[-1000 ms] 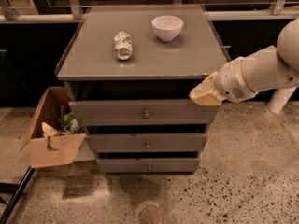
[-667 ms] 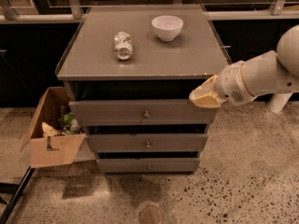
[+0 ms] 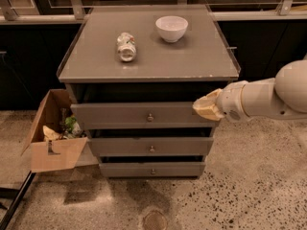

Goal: Open top drawer

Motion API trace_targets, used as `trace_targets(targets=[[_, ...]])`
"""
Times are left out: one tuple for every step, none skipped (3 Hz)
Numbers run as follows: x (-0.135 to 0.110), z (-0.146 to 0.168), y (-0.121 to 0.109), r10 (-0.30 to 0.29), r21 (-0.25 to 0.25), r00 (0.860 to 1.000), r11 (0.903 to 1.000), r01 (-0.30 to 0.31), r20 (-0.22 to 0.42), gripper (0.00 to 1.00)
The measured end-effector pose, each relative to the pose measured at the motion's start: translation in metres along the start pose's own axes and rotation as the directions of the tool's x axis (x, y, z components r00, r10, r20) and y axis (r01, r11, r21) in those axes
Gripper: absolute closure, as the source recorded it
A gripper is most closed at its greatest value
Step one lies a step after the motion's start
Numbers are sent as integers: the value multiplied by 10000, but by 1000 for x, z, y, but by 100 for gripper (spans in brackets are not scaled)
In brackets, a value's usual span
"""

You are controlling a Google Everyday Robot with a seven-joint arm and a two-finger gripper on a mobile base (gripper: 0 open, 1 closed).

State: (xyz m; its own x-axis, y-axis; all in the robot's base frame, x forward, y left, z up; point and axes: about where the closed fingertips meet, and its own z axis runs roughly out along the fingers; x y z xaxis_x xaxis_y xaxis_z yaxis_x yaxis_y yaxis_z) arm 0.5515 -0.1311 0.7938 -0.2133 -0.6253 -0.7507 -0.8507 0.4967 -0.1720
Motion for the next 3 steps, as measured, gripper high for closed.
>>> trace_targets(targets=[[8,17,-21,-111,973,9992,9952,74,376,100],[16,40,-45,-111,1454,9968,9894,-5,793,100],[22,83,-79,-18,1064,9939,9943,-100,1099,100]])
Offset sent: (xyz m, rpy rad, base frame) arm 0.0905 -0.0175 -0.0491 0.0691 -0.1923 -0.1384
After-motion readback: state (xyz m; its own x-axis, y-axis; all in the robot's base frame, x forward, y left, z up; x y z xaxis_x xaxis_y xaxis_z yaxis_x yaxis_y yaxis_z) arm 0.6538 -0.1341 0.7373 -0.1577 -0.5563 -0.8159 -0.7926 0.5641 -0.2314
